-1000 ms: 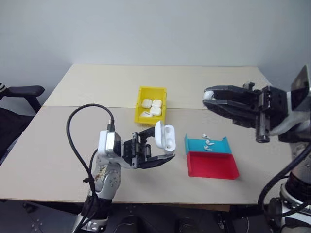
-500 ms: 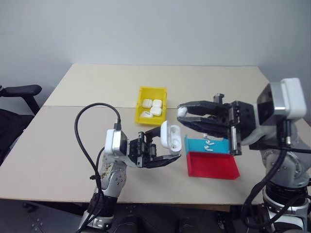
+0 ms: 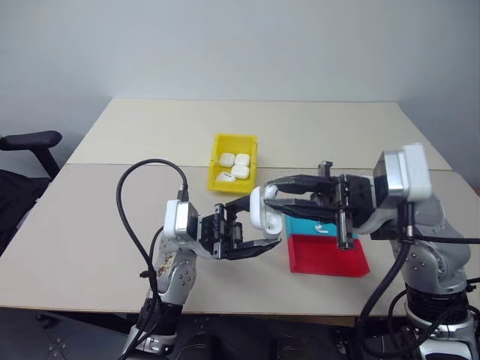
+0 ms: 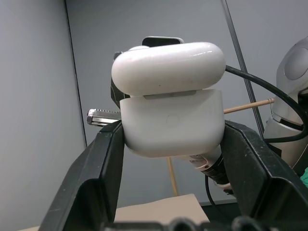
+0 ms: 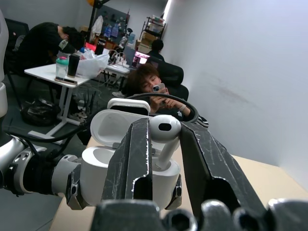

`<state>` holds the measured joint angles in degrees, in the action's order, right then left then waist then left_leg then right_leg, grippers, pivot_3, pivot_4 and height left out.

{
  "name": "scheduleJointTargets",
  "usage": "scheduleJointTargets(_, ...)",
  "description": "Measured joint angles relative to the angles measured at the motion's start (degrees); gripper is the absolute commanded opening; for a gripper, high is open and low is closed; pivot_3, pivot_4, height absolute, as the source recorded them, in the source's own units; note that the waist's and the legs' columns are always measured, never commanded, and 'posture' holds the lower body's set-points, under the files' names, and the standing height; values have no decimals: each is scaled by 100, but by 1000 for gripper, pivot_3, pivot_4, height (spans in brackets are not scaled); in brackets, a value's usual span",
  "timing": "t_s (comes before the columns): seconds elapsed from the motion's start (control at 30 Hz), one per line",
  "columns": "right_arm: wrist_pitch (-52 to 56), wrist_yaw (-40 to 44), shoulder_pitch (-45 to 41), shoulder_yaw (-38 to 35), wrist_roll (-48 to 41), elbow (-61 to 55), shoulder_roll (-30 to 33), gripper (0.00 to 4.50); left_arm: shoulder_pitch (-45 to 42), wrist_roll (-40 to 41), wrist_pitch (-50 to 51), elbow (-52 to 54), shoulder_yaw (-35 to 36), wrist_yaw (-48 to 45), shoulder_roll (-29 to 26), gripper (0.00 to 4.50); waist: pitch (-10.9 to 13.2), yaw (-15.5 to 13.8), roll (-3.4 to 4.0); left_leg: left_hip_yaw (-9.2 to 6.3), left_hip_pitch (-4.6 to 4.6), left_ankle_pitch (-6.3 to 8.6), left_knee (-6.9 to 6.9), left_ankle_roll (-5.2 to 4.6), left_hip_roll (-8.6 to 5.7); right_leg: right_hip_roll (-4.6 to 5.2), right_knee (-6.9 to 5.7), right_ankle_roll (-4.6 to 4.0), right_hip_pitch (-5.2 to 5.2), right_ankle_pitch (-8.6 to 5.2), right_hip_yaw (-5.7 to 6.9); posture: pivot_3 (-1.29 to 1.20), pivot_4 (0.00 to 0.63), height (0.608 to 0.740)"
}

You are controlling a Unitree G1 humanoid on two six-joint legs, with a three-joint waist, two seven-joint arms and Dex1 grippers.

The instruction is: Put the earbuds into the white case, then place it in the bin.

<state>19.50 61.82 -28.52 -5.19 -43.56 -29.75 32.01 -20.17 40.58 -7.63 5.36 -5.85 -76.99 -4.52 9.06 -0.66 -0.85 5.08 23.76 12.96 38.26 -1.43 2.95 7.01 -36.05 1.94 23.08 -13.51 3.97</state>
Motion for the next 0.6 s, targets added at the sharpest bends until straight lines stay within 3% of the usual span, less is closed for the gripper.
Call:
scheduleJointTargets(0.17,-100,50,9,11,61,30,41,874,0,-16,-2,-7,1,-3,18,2740,0,0,0,0,0,0,0,0,0,0,0,0,0,0,0,0,150,740)
scheduleJointTargets(0.3,-170,112,41,44,119,49,112,1929,3,-24,-25,-46,11,-22,15,2740,0,0,0,0,0,0,0,0,0,0,0,0,0,0,0,0,150,740)
scheduleJointTargets(0.6,-373,197,138,106,288,60,314,1929,2,-150,-217,-245,26,-83,9,2740,0,-5,0,0,0,0,0,0,0,0,2,0,-1,0,1,0,150,740)
